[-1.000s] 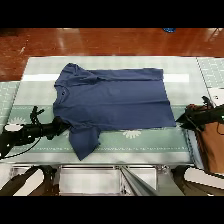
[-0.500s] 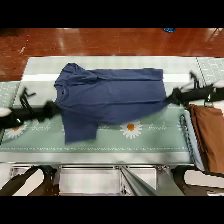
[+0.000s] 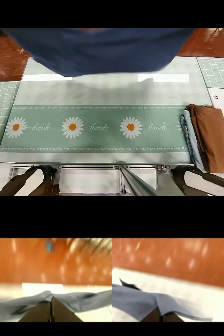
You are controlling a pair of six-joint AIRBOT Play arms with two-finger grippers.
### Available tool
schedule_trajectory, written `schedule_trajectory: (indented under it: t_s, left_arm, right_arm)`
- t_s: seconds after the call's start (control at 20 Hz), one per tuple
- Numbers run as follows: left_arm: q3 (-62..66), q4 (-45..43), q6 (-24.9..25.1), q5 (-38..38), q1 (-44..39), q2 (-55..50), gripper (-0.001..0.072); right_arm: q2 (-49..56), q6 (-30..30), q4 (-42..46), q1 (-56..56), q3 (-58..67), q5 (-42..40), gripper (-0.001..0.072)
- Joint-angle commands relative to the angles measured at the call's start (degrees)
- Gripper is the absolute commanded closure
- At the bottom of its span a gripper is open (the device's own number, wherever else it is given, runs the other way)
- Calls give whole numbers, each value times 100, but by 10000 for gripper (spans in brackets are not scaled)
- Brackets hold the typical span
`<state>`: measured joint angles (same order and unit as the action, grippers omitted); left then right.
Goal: Fold the shirts.
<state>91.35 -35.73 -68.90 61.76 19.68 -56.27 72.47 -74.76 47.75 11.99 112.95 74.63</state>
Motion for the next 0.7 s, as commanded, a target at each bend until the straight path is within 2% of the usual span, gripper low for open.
schedule_trajectory:
  t_s: [0.0,0.1,0.2,0.4,0.55,0.65]
  left_arm:
    - [1335,-369,-249,247,166,511,693]
    - [1340,-1145,-1051,245,221,1134,693]
    - [1340,-1895,-1202,306,219,1692,693]
    - [1331,-3307,-1598,988,219,2640,693]
    - [1244,-3989,-1764,1615,208,2889,693]
    - [732,-4509,-2199,1716,208,2920,693]
  right_arm:
    - [-1021,-131,695,-26,619,369,694]
    - [-1587,-188,1178,-26,612,614,694]
    - [-2118,-328,1615,-26,413,538,694]
    - [-3042,-555,1764,-26,-516,949,694]
    - [-3554,-645,2011,-26,-1392,992,694]
    - [-3639,-693,2166,-26,-1934,988,694]
